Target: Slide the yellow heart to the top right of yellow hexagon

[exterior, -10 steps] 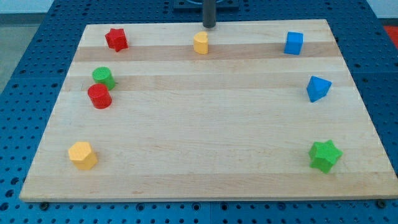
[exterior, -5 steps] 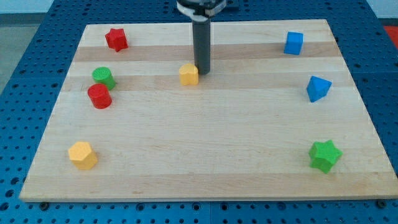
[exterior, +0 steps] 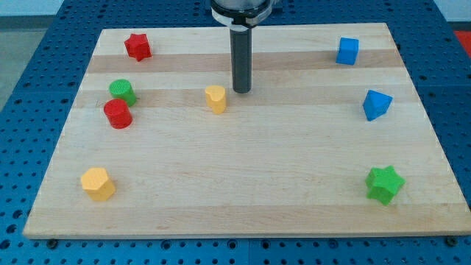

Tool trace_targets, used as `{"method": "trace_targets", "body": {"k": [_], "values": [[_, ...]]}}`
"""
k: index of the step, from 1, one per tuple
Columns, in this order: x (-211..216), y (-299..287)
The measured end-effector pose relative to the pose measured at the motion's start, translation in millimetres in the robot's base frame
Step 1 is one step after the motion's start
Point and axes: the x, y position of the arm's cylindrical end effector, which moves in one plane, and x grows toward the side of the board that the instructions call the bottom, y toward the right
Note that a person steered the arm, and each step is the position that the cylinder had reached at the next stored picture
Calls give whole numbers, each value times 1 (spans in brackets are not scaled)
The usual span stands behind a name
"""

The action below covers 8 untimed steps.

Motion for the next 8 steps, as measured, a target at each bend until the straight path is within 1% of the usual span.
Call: {"method": "trace_targets", "body": {"k": [1,2,5,6,7,8], "values": [[0,-8],[0,-34],[0,-41],[56,-59],[62,-60],[77,-67]]}}
